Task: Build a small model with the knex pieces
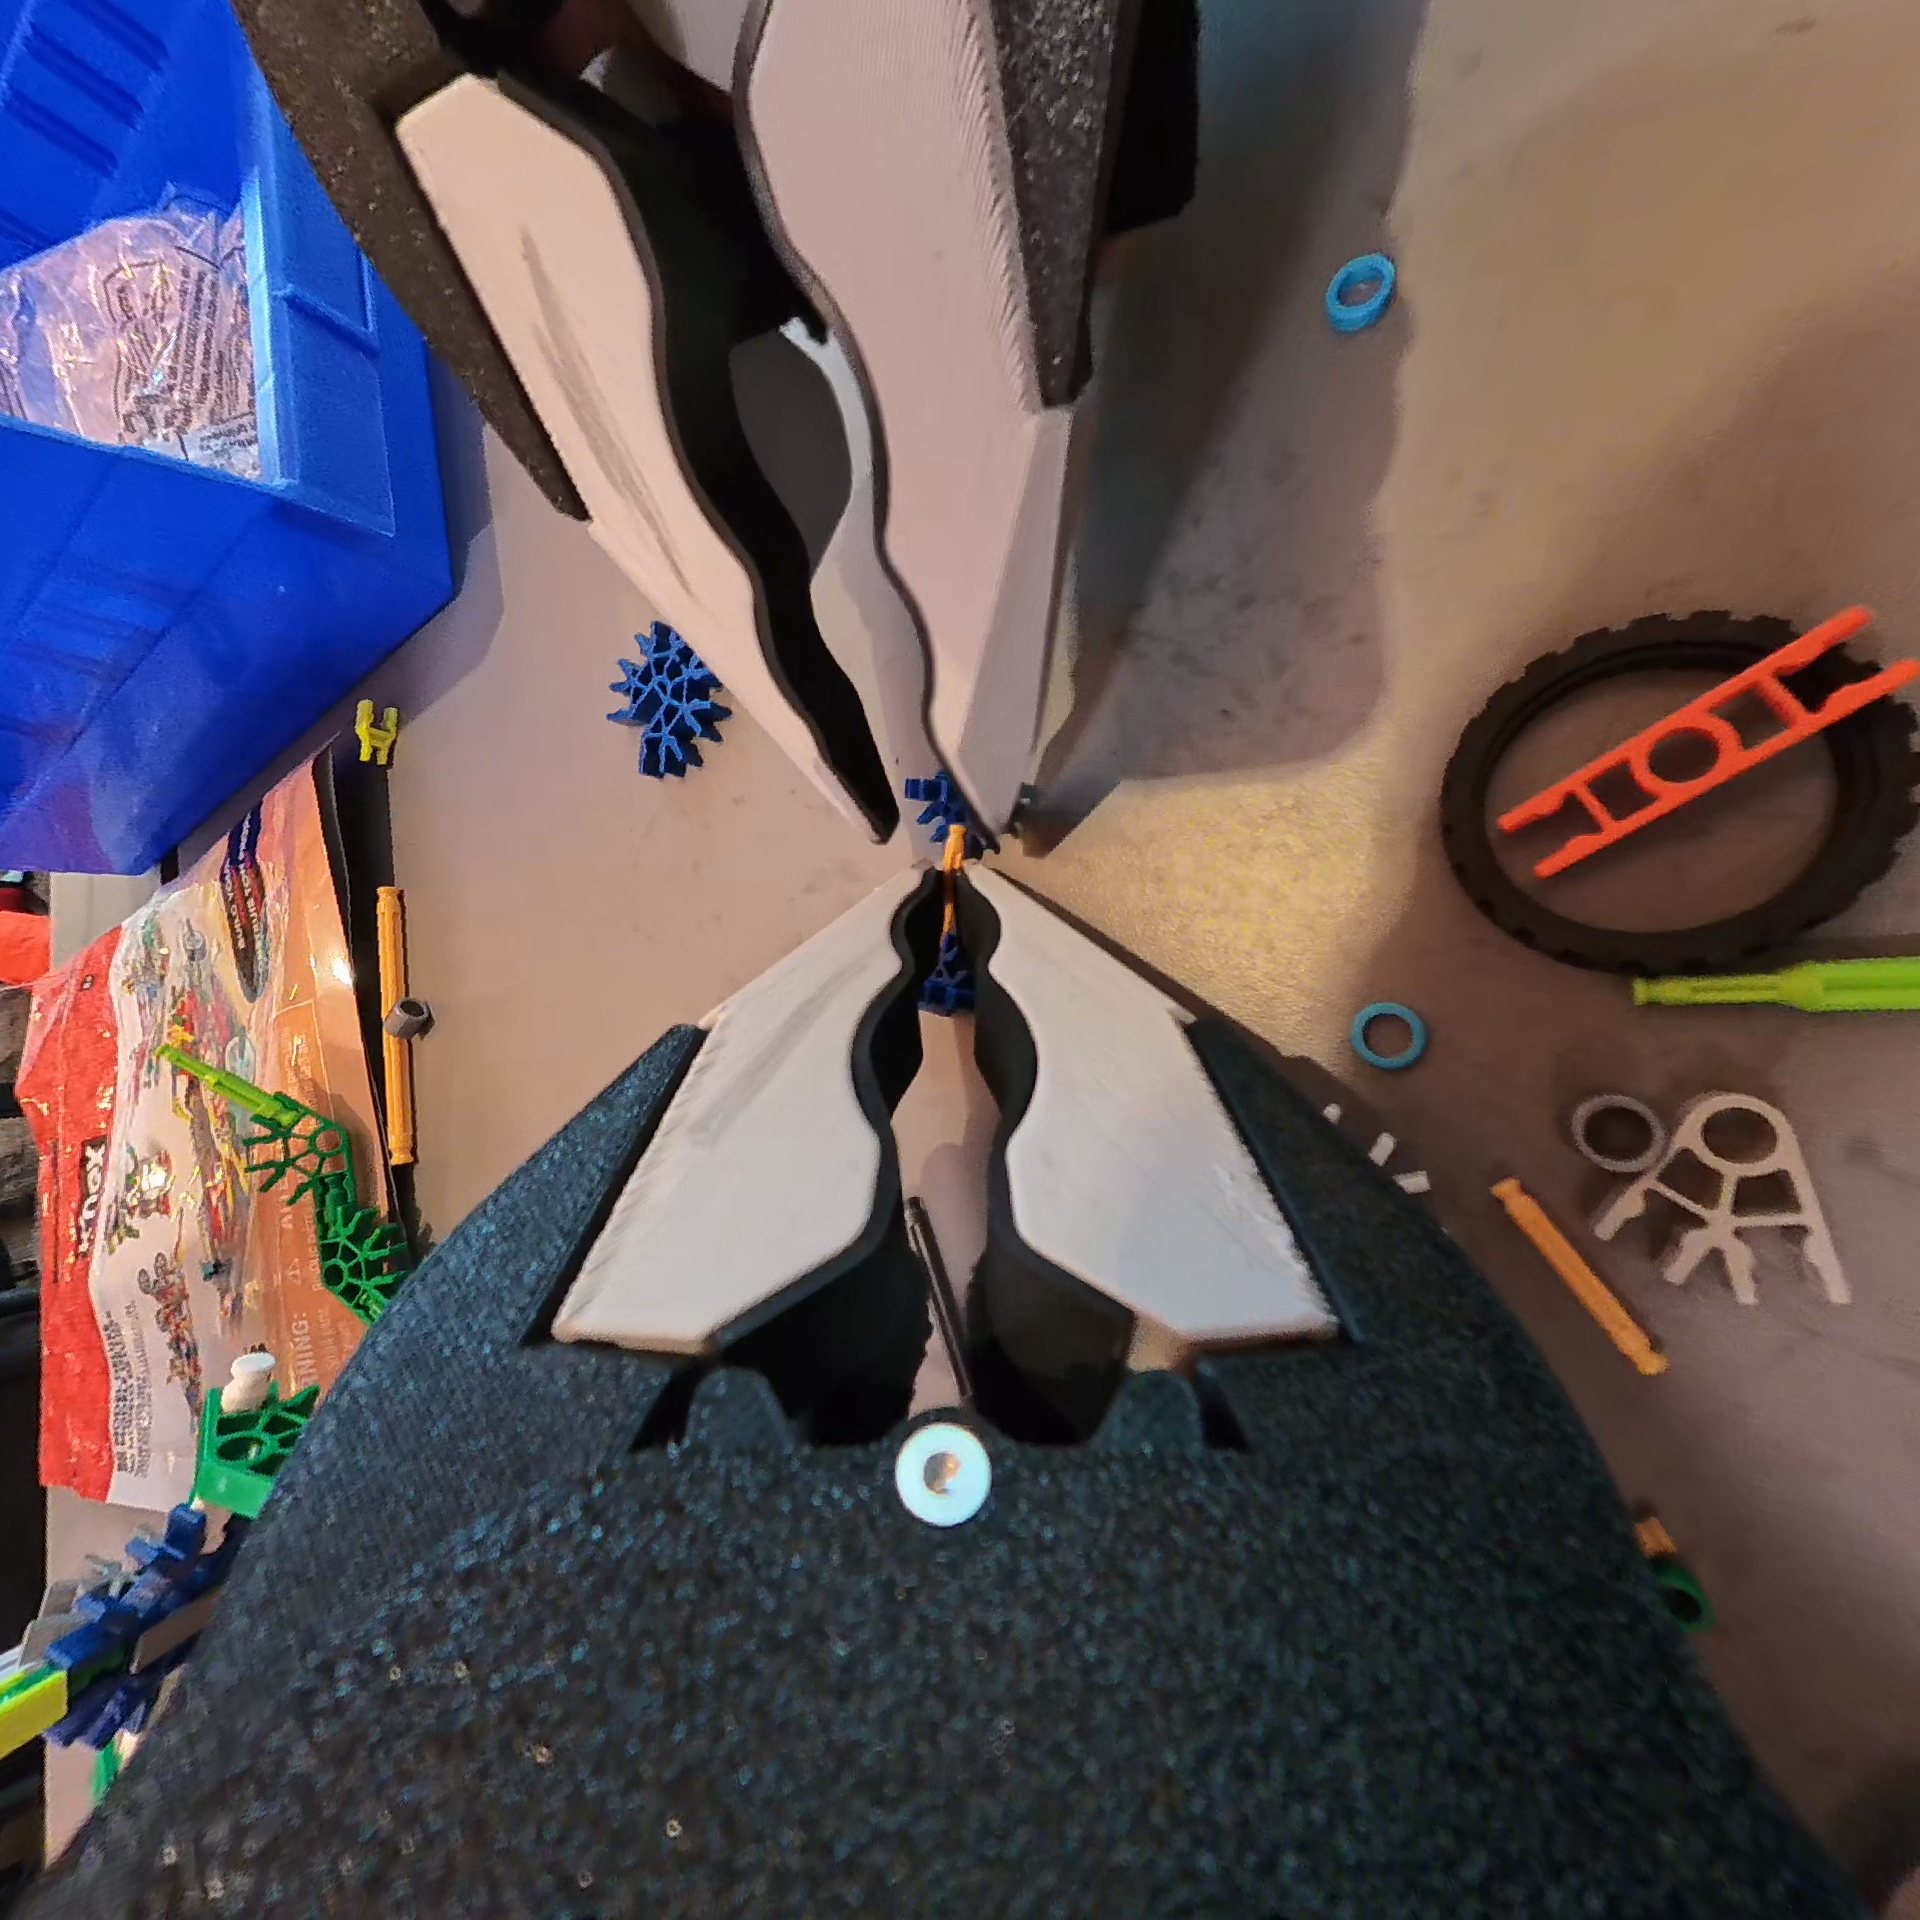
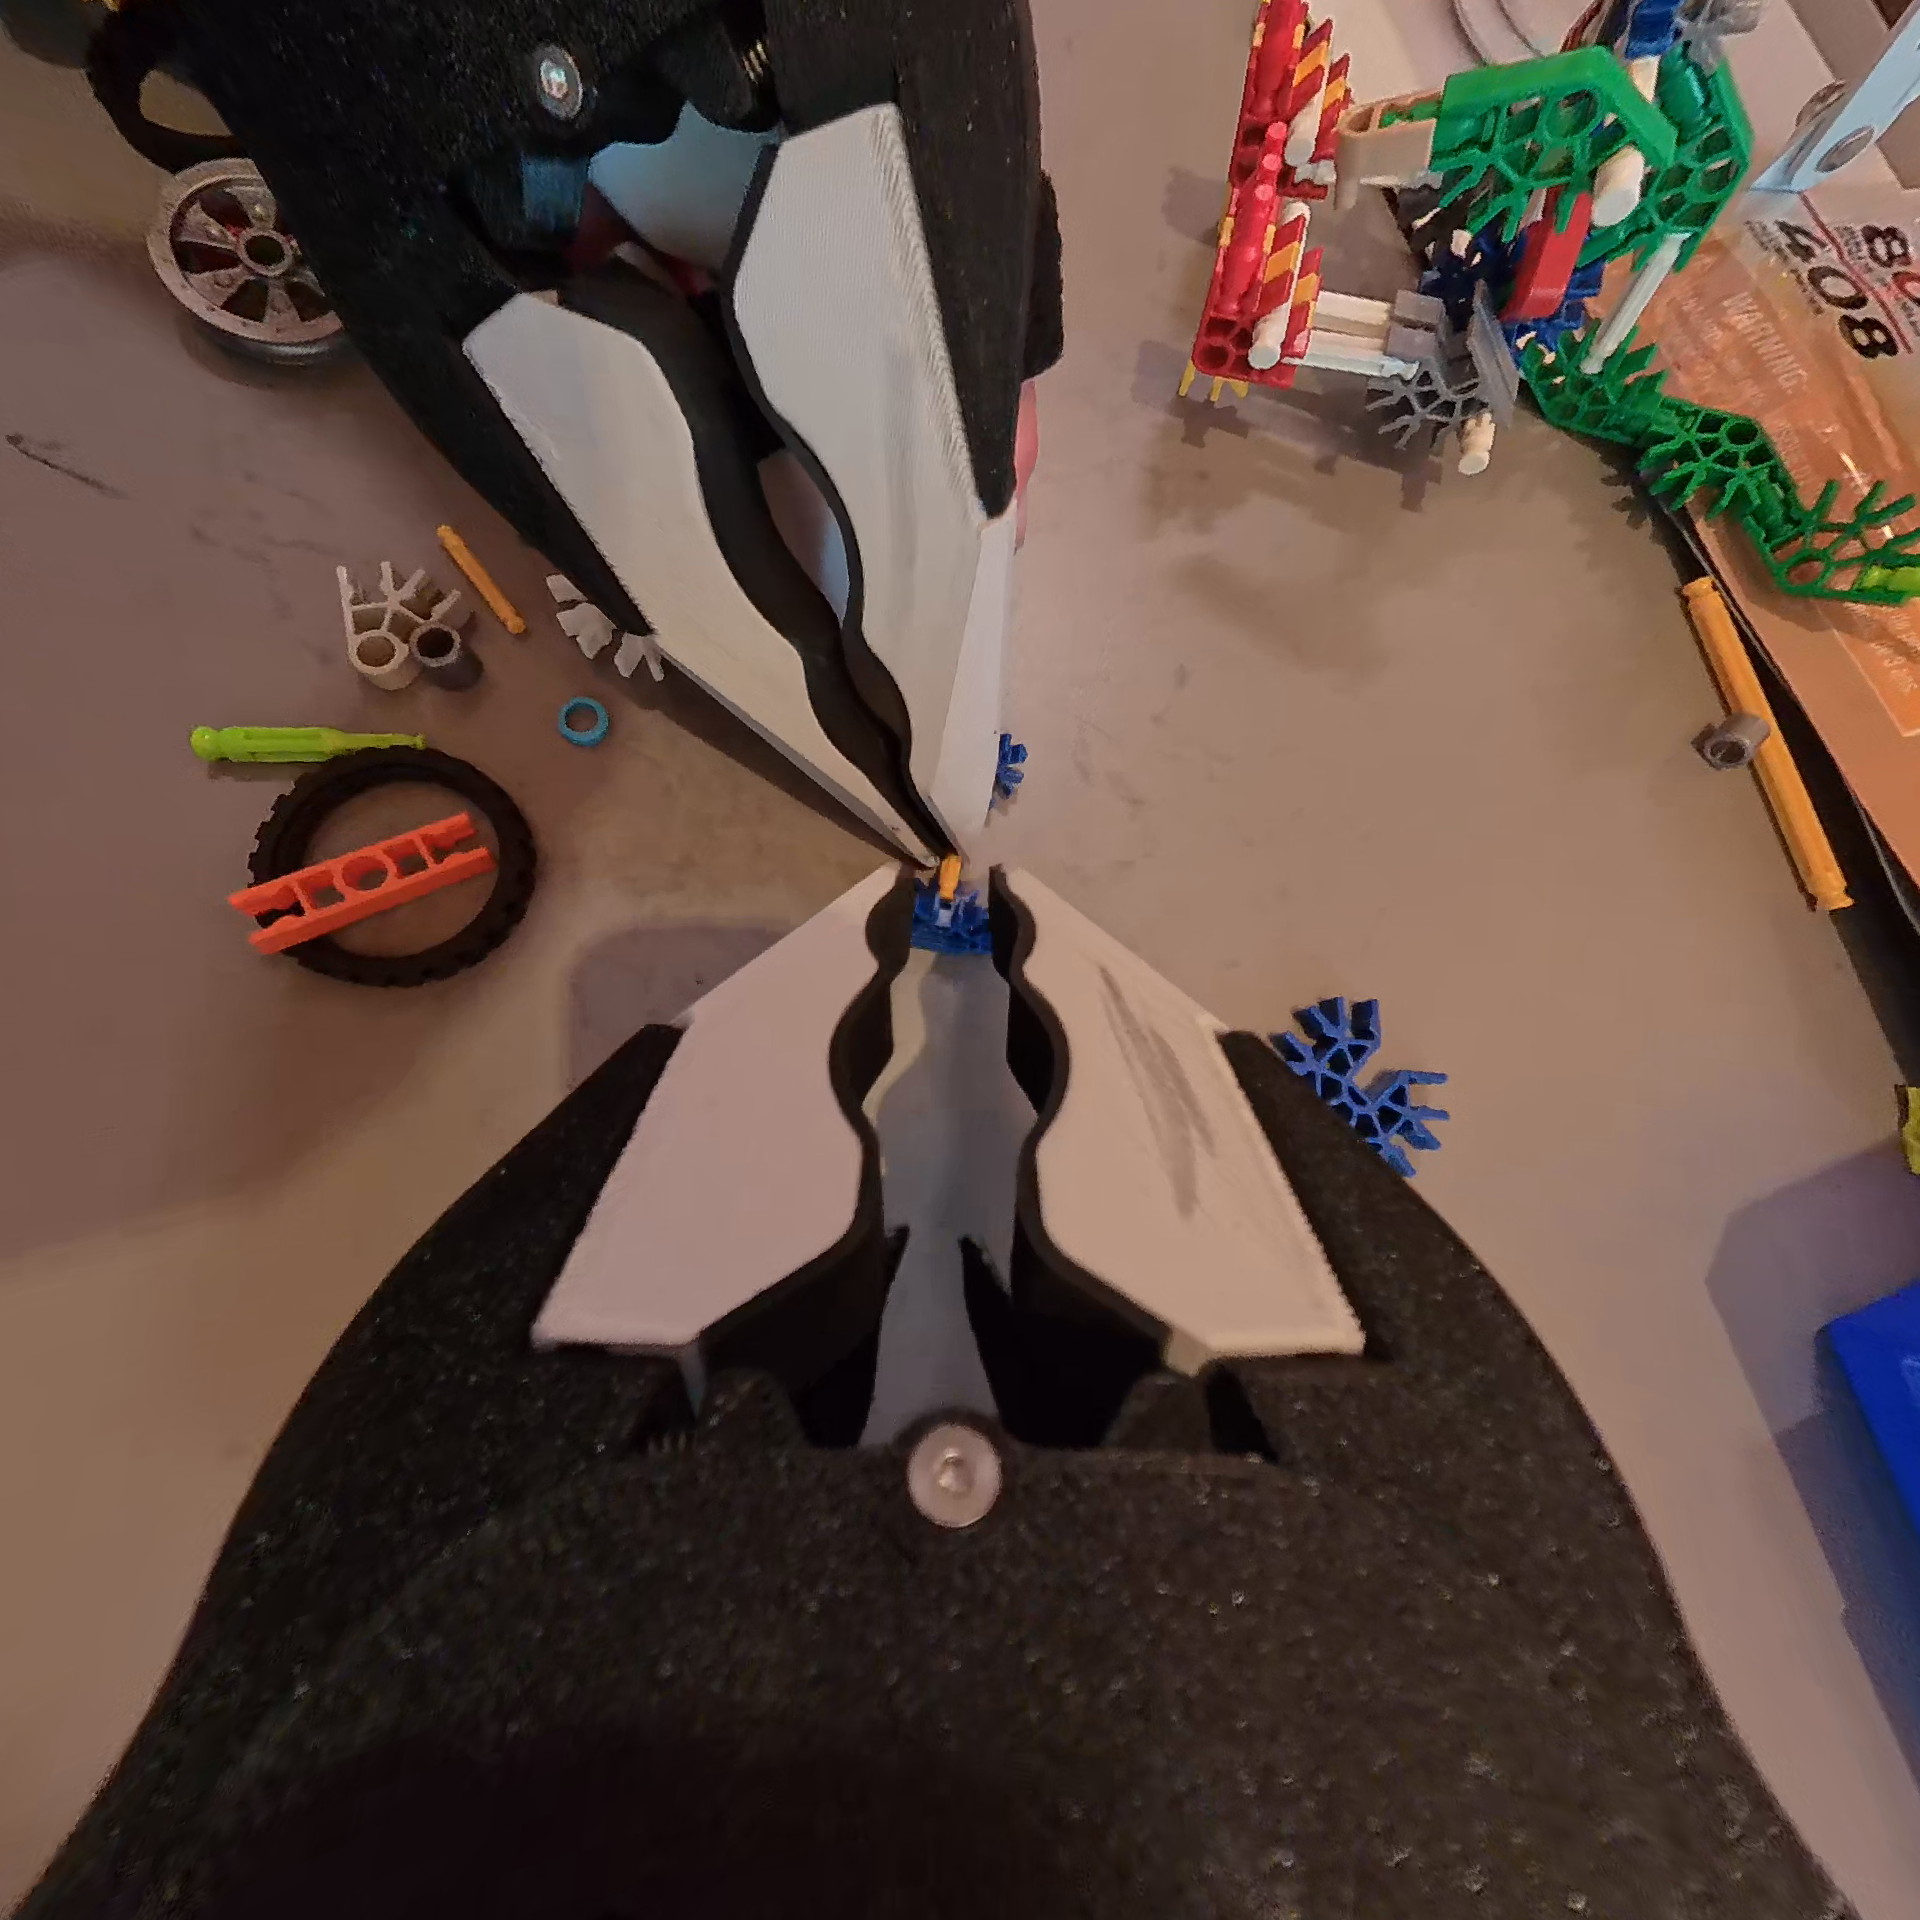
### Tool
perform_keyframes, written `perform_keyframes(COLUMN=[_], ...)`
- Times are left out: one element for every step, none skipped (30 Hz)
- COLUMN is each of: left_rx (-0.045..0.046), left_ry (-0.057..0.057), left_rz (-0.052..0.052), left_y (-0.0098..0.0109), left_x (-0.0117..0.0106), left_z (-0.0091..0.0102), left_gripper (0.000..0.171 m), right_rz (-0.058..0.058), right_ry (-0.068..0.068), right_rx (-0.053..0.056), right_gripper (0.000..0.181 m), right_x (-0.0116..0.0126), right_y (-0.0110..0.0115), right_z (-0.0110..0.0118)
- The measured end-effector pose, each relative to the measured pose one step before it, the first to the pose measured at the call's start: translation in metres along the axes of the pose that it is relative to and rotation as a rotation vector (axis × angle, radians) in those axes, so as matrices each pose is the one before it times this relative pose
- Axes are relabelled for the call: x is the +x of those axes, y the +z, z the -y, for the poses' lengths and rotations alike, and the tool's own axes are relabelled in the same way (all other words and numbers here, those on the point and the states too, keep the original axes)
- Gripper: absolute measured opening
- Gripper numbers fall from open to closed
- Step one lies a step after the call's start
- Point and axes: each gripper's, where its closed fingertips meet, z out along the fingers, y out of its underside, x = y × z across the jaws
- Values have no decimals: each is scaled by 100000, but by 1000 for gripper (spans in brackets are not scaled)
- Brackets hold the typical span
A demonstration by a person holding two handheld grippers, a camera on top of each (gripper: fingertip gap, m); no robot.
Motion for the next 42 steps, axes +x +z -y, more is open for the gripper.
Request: perform_keyframes(left_rx=[-196, -154, -164, -375, -584, -674, -617, -457, -535, -475, -463, -586, -638, -432, -111, -62, -123, -67, 25, 54, 40, -2, -265, -528, -503, -322, -249, -288, -354, -539, -553, -336, -209, -307, -322, -348, -466, -582, -772, -711, -353, -80], left_ry=[202, 17, -54, 183, 562, 369, 36, -645, -526, -2, 574, 495, 500, 223, -16, 82, 296, 245, -73, -78, -116, -40, -241, 33, 256, -345, -457, 15, 303, 361, 511, 431, 186, 294, -43, -172, -408, 77, 536, 816, 405, -379], left_rz=[95, 42, -3, 95, 278, 317, 210, -115, -341, -153, 180, 273, 299, 323, 331, 135, 47, 32, -7, -30, -66, -59, -71, 89, 173, -53, -168, -61, 16, 107, 234, 175, -23, -74, -223, -226, -276, -130, 48, 175, -17, -276], left_y=[4, 1, 7, 3, 26, 40, 54, 46, -1, 9, 2, 4, 7, 25, 30, 11, 12, 6, 10, -7, 8, -3, 5, 6, 1, 2, -4, 5, 6, -3, 7, 13, 17, 10, 9, 13, 10, 2, 28, 1, 14, 11], left_x=[-2, -4, 0, 2, -1, -5, 2, 1, 11, -6, 1, -4, -3, -11, -24, 0, -2, -7, 4, -5, 6, -6, 3, 8, 0, 1, 10, 1, -3, 2, 1, 4, 15, 14, 13, 3, 7, 11, 15, 10, 8, 7], left_z=[0, -3, -2, -6, 8, 33, 45, 45, -17, -14, -6, -4, -15, 15, 22, 21, -1, 3, 15, -5, -1, -2, -6, -3, -9, 2, 0, -7, 2, -13, -9, 18, 32, 19, 7, 13, 7, -7, -4, 15, 18, 17], left_gripper=[0, 0, 0, 0, 0, 0, 0, 0, 0, 0, 0, 0, 0, 0, 0, 0, 0, 0, 0, 0, 0, 0, 0, 0, 0, 0, 0, 0, 0, 0, 0, 0, 0, 0, 0, 0, 0, 0, 0, 0, 0, 0], right_rz=[-88, 176, 127, 151, -144, -220, -292, -389, -221, -114, -226, -365, -252, -127, -106, -104, -19, 140, -4, -128, 107, -109, -336, -232, 375, 509, 189, 160, 105, -174, -214, 61, -108, -122, -1, -94, -118, -40, -90, -336, -530, -340], right_ry=[21, -124, -227, -236, -287, -275, -298, -324, -111, 28, -131, -383, -253, -55, -60, -105, 36, 405, 706, 1068, 1438, 1565, 1387, 593, 136, 147, -38, 238, 318, -198, -308, -64, -136, -170, -97, -224, -277, -96, 45, -63, -227, -184], right_rx=[126, -90, -145, -251, -263, -268, -401, -549, -367, -306, -372, -342, -228, -162, -155, -150, -74, 90, 536, 1479, 2199, 1897, 261, -1616, -2217, -743, 181, 13, -82, -128, -131, -92, -201, -209, -134, -159, -125, -67, -116, -336, -532, -279], right_gripper=[13, 12, 11, 11, 10, 9, 8, 8, 8, 8, 8, 8, 8, 8, 8, 8, 8, 8, 6, 4, 4, 3, 2, 2, 1, 0, 0, 0, 0, 0, 0, 0, 0, 0, 0, 0, 0, 0, 0, 0, 0, 0], right_x=[5, -37, -55, -46, -12, 1, -4, 11, 6, -3, -4, 10, -2, 22, 15, 12, 2, 5, 67, 112, 135, 178, 200, 103, -43, -76, -14, 17, 10, 14, -1, -35, -7, -7, -15, -15, -13, -6, 17, 42, 65, 32], right_y=[-2, 16, 22, 32, 13, 22, 48, 67, 8, 9, -3, 5, -6, -11, -25, -29, -12, -24, -84, -186, -268, -230, -71, 115, 234, 127, 48, 44, 40, 15, 14, 18, 18, 3, -10, -13, 5, 8, 19, 31, 43, 25], right_z=[36, 0, -7, -34, -23, -1, -8, -26, -23, -7, -17, -16, -8, -23, -20, -8, -4, -4, 50, 201, 315, 267, -11, -319, -436, -138, 46, -7, -16, 11, 0, 3, -19, -19, -16, -17, -8, -8, -18, -31, -57, -30])
